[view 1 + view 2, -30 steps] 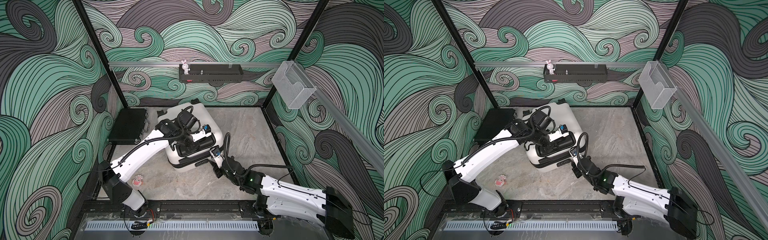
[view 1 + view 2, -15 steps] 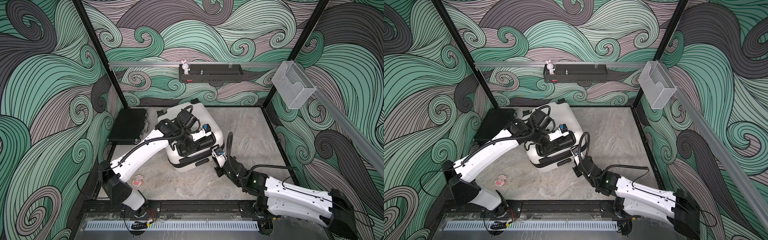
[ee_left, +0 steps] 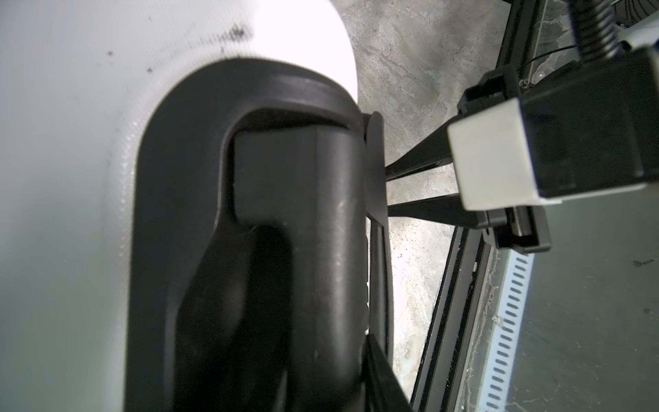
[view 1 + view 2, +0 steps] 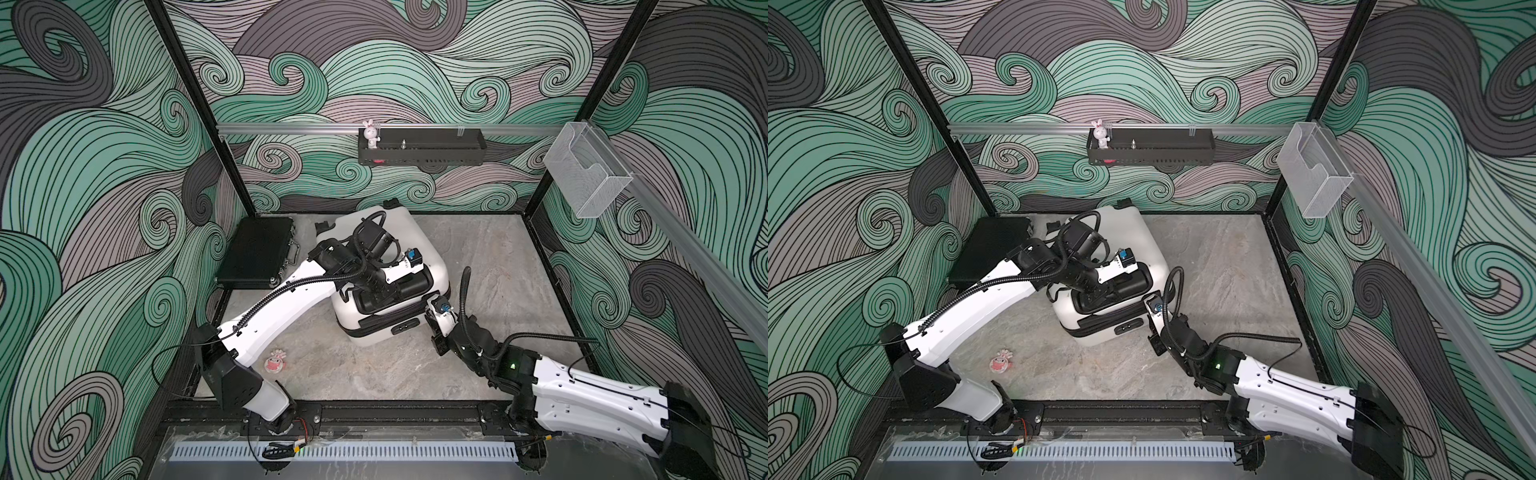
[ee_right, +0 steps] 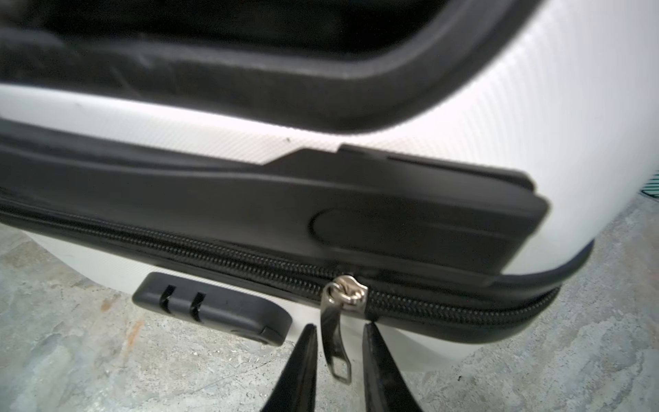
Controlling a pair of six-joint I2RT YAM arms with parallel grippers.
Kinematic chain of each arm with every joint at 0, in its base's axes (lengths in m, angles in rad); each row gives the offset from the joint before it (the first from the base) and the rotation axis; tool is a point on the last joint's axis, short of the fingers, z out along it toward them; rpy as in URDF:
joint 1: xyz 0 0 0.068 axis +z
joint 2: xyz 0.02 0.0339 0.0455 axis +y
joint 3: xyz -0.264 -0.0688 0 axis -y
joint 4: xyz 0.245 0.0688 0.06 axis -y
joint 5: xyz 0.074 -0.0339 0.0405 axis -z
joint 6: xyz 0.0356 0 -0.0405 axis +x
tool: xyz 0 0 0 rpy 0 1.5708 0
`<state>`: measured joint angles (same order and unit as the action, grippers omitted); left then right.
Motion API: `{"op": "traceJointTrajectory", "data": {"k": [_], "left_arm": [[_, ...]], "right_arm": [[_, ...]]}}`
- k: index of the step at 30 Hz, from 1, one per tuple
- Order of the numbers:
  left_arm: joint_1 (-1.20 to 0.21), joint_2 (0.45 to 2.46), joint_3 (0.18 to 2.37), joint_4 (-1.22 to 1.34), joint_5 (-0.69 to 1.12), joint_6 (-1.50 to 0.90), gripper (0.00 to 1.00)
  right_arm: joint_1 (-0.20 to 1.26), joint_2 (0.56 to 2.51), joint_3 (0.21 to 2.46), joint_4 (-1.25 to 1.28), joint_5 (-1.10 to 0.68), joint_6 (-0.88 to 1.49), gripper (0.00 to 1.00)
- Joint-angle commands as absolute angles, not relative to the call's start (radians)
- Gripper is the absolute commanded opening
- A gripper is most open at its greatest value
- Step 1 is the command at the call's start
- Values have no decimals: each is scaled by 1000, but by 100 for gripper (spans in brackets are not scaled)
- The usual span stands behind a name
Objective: Open the suitcase zippers
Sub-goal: Unzip the zipper on the suitcase.
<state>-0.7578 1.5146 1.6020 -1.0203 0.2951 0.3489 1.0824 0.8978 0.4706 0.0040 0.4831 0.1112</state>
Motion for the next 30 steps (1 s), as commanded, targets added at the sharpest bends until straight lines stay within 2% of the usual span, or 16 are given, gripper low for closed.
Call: {"op": "traceJointTrajectory", "data": {"k": [1,7,13,21,25,28,30], "left_arm": [[-752,1429,1656,-886,300,361,0],[-752,1430,1653,-880,307,350,0],[-752,1430,1648,-877,311,345,0],[-748,1430,1647,-876,295,345,0],[-746,1430,1647,-877,294,345,0],[-745,1430,1649,-877,295,345,0],[-745,1430,1650,-879,295,344,0]], "right_arm": [[1077,915,473,26,511,117,29],[1079,963,515,9,508,130,33],[1083,983,555,-38,586,152,24],[1083,901,527,-41,618,125,11],[1083,881,517,-18,614,117,11],[1084,885,515,-11,601,116,17],[1083,886,511,-10,602,121,17]]}}
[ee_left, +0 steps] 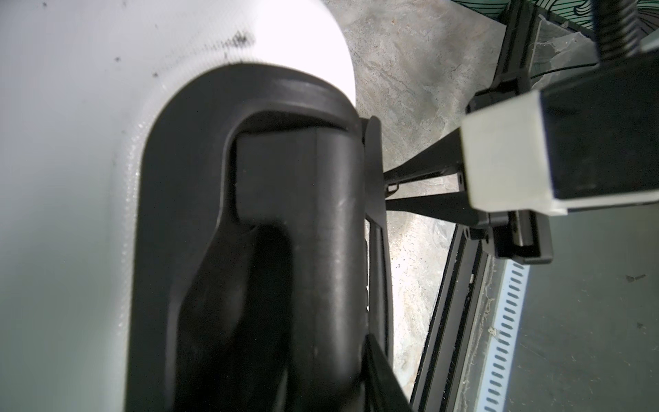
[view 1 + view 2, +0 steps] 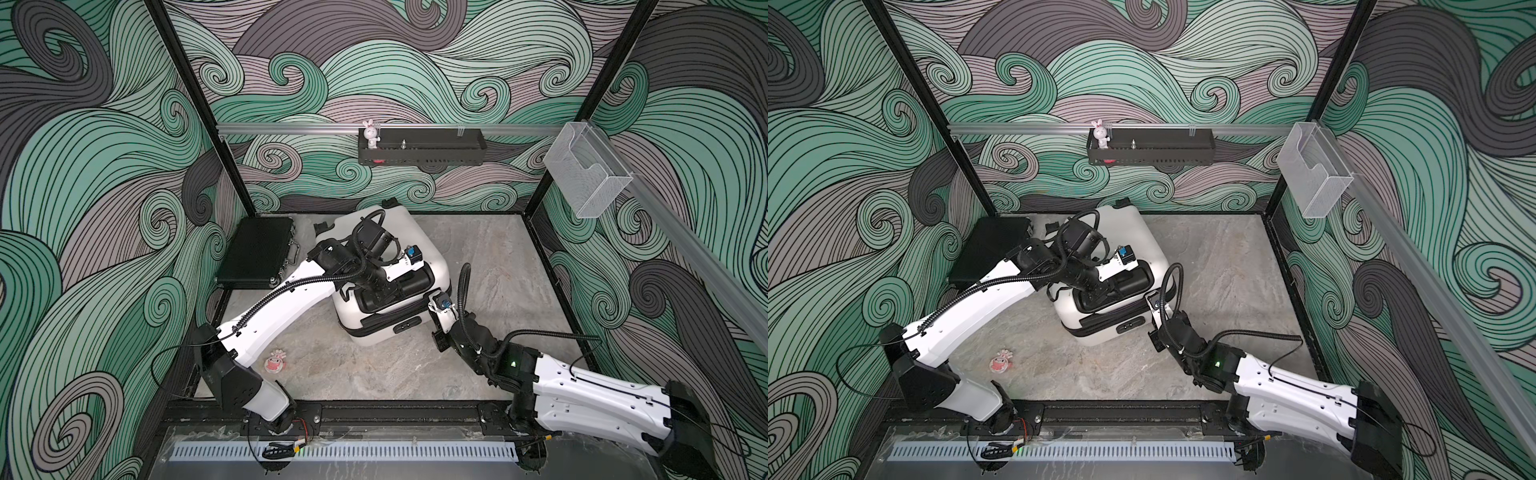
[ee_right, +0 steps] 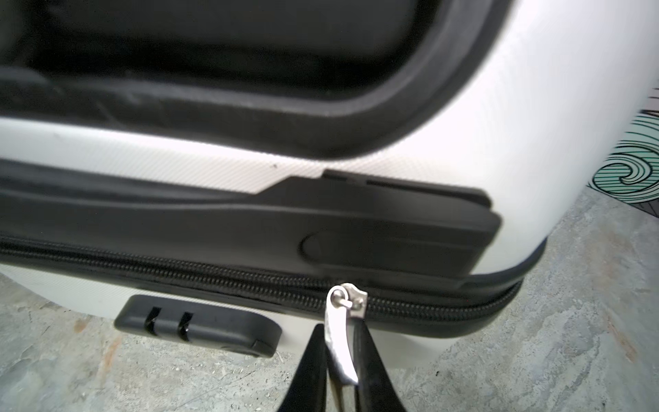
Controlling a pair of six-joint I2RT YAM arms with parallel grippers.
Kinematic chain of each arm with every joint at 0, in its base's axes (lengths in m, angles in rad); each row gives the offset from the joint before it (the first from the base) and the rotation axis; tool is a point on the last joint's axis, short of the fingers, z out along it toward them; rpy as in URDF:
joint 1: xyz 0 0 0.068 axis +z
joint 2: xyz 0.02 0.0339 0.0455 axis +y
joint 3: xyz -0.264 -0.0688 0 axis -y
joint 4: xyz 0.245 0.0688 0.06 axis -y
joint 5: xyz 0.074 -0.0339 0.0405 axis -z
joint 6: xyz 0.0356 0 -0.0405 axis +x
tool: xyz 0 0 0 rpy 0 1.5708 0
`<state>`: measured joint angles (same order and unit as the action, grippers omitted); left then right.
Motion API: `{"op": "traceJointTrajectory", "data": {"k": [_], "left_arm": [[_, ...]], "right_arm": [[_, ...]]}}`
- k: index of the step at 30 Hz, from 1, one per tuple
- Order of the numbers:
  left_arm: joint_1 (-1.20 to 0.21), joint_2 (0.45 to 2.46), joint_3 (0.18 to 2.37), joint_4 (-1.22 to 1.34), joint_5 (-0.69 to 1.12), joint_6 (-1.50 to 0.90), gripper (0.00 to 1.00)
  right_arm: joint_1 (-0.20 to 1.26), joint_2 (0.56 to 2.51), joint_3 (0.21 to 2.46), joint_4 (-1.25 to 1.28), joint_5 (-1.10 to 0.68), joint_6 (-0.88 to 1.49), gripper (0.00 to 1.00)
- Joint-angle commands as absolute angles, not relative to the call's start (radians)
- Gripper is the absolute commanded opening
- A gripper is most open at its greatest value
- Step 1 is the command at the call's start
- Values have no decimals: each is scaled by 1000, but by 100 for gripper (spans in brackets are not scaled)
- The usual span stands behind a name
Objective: Open the suitcase zippers
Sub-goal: Unzip the zipper on the suitcase.
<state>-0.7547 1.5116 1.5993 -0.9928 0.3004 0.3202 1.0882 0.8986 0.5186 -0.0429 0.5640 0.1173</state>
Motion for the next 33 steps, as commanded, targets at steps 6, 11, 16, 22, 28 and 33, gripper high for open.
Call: {"op": "traceJointTrajectory", "data": {"k": [6,11,16,22,28,33], "left_arm": [[-744,1430,1649,-885,293,347,0],[-744,1430,1646,-887,293,346,0],[-744,1394,1638,-889,293,350,0],[-743,1379,1620,-897,293,364,0],[-742,1357,1606,-939,327,422,0],[-743,1325,1565,-980,433,509,0]], "right_arm": [[1082,864,491,-12,611,126,13],[1077,851,474,-12,609,137,8],[1045,840,466,-20,558,140,1],[943,804,444,-9,399,127,0],[774,776,441,-18,172,94,0],[598,825,474,-20,-71,81,0]]}}
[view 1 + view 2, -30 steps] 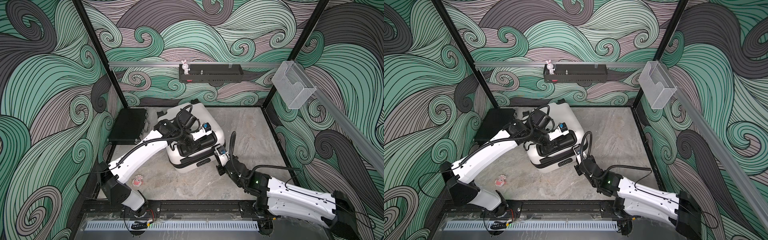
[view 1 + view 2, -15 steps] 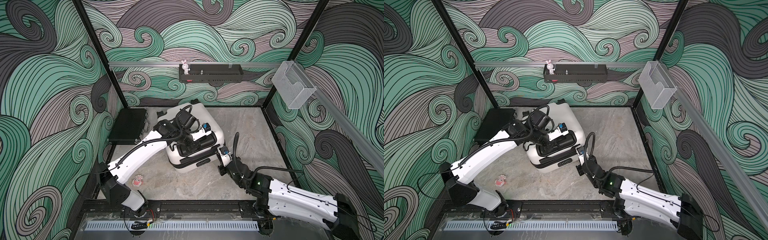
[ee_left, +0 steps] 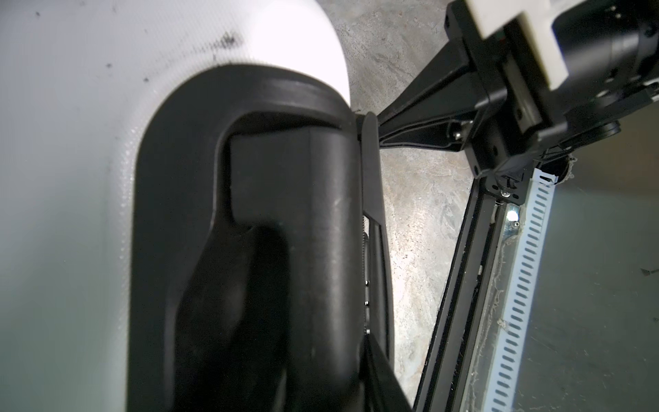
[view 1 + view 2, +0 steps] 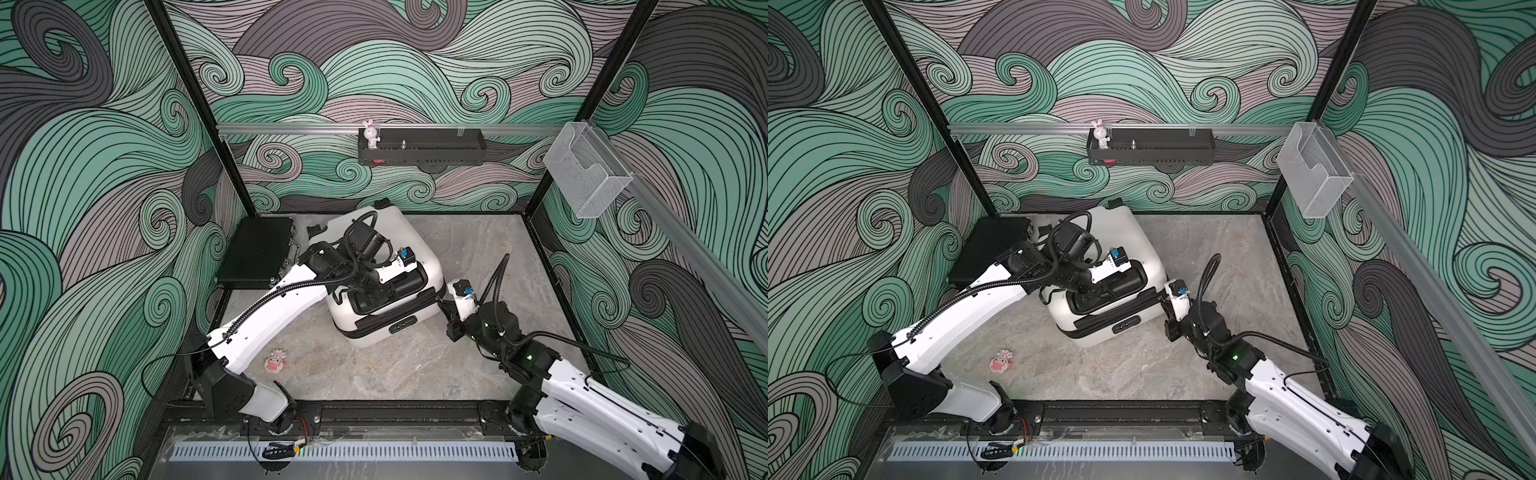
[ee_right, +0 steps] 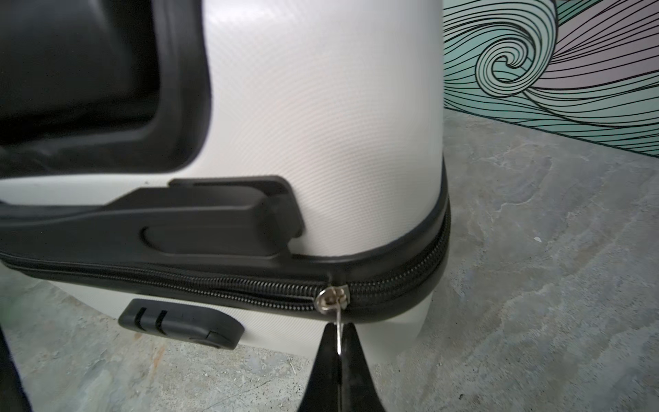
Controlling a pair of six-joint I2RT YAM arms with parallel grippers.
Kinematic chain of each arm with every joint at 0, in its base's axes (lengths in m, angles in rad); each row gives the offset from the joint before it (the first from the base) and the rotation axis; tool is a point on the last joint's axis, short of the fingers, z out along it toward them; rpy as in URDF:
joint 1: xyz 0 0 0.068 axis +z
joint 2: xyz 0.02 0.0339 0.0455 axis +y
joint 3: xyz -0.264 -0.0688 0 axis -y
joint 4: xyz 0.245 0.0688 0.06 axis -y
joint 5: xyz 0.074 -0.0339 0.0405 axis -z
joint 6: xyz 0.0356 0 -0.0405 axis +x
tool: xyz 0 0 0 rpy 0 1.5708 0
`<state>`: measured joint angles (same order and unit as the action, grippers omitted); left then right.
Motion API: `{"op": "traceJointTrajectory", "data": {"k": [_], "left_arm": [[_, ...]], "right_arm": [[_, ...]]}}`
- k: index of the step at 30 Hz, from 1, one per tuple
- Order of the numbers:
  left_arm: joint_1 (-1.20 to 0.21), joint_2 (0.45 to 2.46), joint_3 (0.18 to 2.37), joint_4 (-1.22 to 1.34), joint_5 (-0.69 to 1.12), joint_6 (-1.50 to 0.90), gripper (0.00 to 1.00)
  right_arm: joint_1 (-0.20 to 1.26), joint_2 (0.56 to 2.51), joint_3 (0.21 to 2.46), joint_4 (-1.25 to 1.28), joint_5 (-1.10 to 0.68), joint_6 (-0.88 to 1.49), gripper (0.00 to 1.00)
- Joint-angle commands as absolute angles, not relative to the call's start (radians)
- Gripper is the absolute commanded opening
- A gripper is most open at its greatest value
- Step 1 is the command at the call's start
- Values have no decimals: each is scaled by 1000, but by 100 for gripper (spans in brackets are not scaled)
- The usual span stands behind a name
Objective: Open the suitcase zippers
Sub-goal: Unzip the zipper on the suitcase.
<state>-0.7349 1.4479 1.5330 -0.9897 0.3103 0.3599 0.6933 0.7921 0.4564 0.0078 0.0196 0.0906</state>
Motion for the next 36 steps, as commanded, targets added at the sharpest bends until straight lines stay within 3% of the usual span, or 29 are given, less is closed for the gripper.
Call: {"op": "traceJointTrajectory", "data": {"k": [1,6,10,16,21,29,36], "left_arm": [[-742,1319,1557,-989,457,528,0],[-744,1321,1536,-1063,538,609,0],[-744,1312,1513,-1053,493,605,0],[-742,1309,1507,-1003,391,562,0],[-744,1314,1502,-1060,514,662,0],[-780,1262,1407,-1184,791,914,0],[-869,1234,1301,-1185,734,977,0]], "right_arm": [[570,840,486,-23,-111,76,0],[455,915,546,-48,-282,40,0],[392,927,578,-105,-355,17,0],[385,858,559,-203,-348,46,0],[369,803,501,-166,-291,79,0],[284,1072,646,-27,-446,117,0],[227,1301,768,85,-433,159,0]]}}
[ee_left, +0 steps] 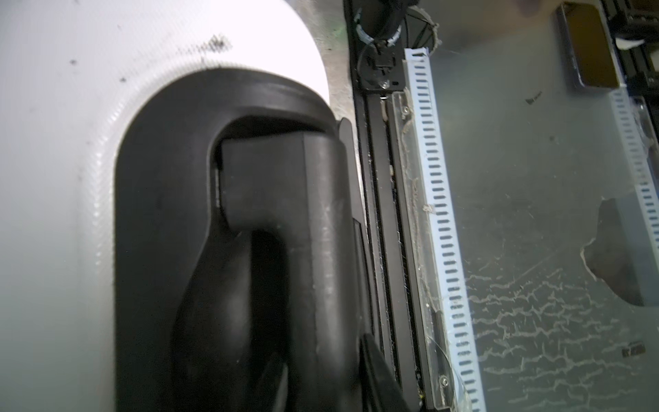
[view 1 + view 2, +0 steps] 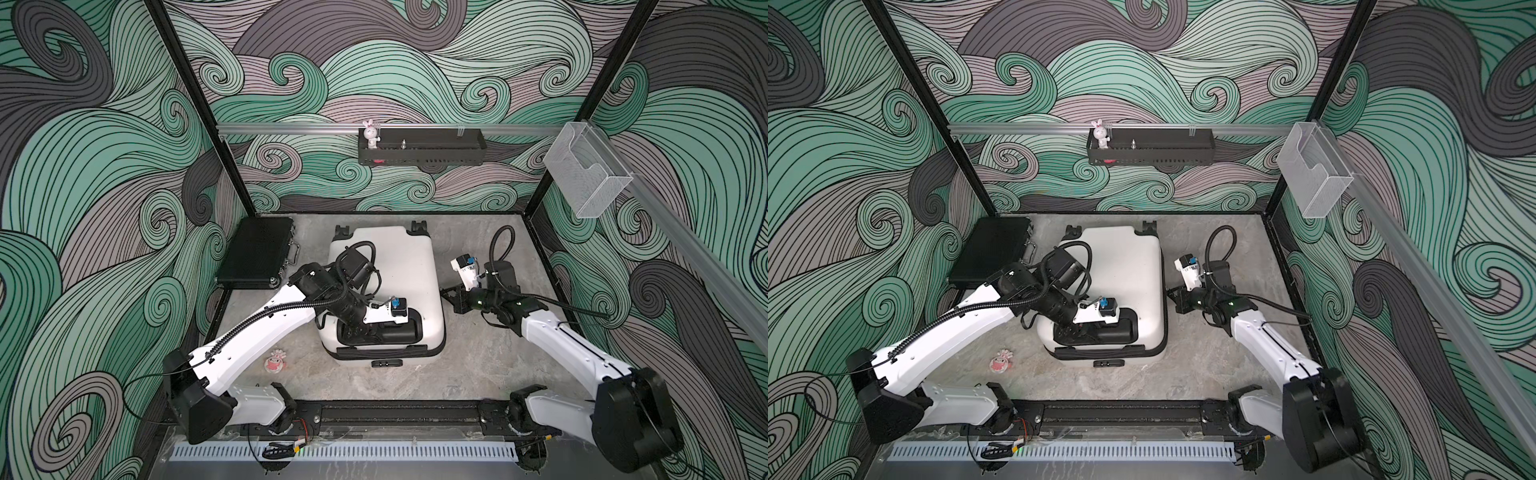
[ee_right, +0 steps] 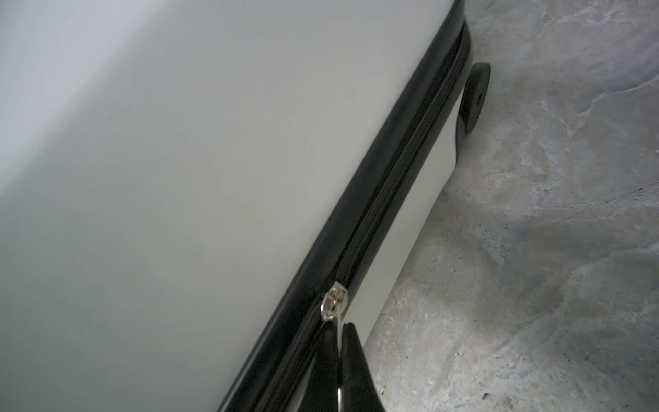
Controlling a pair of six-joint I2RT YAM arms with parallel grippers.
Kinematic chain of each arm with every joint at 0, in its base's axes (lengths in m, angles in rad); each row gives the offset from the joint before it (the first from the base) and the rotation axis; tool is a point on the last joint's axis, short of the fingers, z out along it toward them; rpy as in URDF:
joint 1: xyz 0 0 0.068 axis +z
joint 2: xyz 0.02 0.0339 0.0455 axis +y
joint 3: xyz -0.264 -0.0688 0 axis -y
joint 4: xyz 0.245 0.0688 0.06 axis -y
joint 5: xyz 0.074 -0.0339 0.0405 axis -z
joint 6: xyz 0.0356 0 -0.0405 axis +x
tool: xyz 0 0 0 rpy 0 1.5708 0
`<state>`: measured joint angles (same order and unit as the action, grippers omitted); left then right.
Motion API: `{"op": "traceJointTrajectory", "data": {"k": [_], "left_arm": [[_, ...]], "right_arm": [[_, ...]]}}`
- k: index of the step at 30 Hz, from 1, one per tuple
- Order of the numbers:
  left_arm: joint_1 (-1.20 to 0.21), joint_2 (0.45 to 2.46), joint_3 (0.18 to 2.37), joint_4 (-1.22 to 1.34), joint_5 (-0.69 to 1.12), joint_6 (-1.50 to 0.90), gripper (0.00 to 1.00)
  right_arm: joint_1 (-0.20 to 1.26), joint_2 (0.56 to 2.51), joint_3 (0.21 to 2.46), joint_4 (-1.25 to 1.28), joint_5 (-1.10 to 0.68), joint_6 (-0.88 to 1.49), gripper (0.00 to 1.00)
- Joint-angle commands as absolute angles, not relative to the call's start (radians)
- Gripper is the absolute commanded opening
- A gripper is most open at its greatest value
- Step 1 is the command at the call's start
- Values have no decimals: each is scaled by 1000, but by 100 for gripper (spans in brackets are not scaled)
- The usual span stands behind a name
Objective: Open the suitcase zippers
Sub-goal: Unzip the zipper on the suitcase, then adjust the suitcase at the center of the board.
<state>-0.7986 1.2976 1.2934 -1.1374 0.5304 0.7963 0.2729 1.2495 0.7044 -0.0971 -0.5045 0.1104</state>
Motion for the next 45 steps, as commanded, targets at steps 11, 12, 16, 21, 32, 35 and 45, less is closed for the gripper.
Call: {"op": "traceJointTrajectory", "data": {"k": [11,12,16,21,32,35,45], "left_arm": [[-874,1103,1132,-993,514,780,22],[-873,1093,1112,-966,481,753,29],[-867,1084,1096,-912,403,625,58],[-864,1100,1152,-902,234,305,69],[-811,1098,1278,-1169,-90,-235,73],[-746,1095,1295,-1264,-139,-376,73],[-625,984,1196,-1283,75,-834,77]], "right_arm": [[170,1445,805,206,-439,202,0],[172,1434,789,211,-437,202,0],[171,1399,739,213,-426,200,0],[172,1359,714,192,-397,188,0],[190,1259,659,139,-344,183,0],[201,1233,647,122,-325,180,0],[231,1208,634,100,-306,166,0]]}}
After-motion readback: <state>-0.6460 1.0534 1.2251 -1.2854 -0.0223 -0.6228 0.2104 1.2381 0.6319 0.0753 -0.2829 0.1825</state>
